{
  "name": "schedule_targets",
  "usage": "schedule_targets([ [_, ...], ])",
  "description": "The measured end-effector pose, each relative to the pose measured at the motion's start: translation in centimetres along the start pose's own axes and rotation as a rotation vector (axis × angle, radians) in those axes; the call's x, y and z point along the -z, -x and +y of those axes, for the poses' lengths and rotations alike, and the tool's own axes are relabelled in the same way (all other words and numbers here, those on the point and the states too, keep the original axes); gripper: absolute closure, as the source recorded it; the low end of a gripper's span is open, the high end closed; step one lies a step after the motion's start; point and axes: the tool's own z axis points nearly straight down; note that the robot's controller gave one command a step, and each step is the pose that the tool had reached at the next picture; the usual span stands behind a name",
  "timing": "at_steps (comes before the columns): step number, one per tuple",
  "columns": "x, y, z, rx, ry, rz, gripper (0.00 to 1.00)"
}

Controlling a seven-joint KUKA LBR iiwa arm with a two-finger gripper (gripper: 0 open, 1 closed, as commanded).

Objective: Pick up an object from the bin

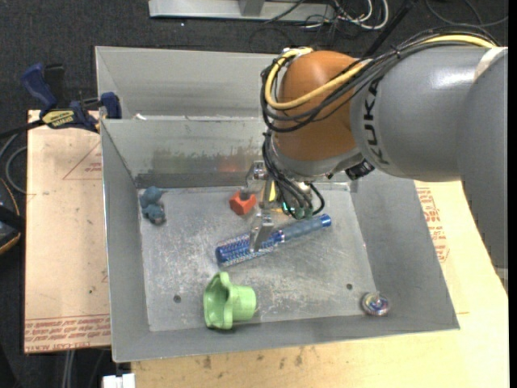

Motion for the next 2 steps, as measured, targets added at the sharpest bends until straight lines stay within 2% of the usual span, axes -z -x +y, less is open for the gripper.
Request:
schedule_targets([
  [1, -9.55, -2.06, -0.87, 0.079, 0.003, -0.019, 0.00],
  [2, -9.19, -1.84, -0.84, 0.078, 0.005, -0.026, 1.00],
])
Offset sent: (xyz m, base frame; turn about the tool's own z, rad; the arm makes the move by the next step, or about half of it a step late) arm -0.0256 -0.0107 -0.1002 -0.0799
